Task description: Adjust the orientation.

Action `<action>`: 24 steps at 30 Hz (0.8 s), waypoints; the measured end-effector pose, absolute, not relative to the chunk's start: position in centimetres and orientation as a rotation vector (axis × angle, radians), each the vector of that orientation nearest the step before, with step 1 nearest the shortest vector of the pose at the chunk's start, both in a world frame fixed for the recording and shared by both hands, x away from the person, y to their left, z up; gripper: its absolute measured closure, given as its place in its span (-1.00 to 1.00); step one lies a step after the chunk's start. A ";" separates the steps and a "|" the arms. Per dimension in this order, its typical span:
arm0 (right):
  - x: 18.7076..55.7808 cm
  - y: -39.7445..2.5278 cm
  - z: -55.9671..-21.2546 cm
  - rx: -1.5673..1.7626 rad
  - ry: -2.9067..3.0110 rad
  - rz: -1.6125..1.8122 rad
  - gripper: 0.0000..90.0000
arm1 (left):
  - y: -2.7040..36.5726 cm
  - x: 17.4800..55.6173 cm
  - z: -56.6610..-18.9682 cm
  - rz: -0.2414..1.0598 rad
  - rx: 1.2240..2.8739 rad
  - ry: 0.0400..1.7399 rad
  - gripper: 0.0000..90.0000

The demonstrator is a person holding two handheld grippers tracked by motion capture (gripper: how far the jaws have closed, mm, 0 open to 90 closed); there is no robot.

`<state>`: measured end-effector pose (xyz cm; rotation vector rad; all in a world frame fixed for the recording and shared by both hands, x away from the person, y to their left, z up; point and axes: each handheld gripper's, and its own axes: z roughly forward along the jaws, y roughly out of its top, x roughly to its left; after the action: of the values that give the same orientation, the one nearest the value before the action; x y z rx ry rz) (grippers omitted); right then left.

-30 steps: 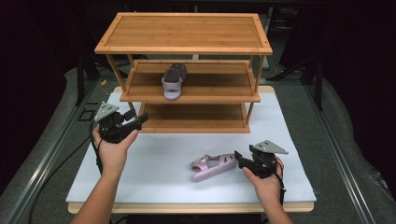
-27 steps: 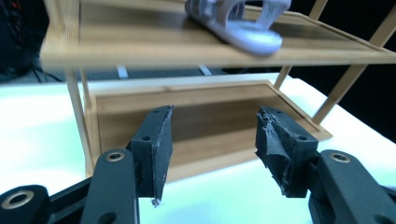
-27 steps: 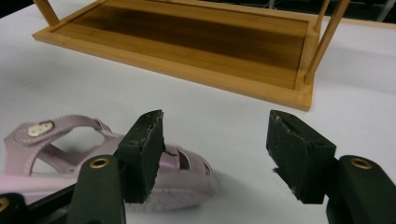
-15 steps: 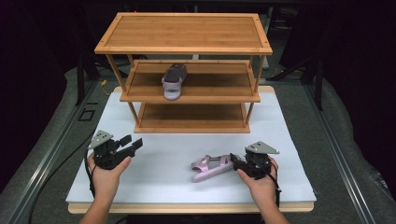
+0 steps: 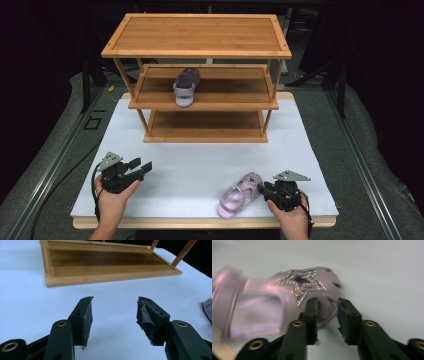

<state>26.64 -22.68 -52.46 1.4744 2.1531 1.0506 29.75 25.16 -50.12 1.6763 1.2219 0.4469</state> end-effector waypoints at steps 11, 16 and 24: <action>31.1 -20.8 -51.9 1.407 2.196 1.143 0.23 | 24.6 30.0 -51.2 0.427 1.720 1.212 0.02; 28.0 -22.3 -49.0 1.335 2.142 1.163 0.16 | 24.9 30.1 -51.8 0.412 1.721 1.233 0.02; 23.0 -23.3 -48.7 1.275 2.311 1.173 0.23 | 25.0 30.4 -51.9 0.420 1.725 1.246 0.02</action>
<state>22.99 -23.29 -48.75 1.2753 2.3110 1.1728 30.37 25.02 -51.87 1.7252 1.2460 0.4197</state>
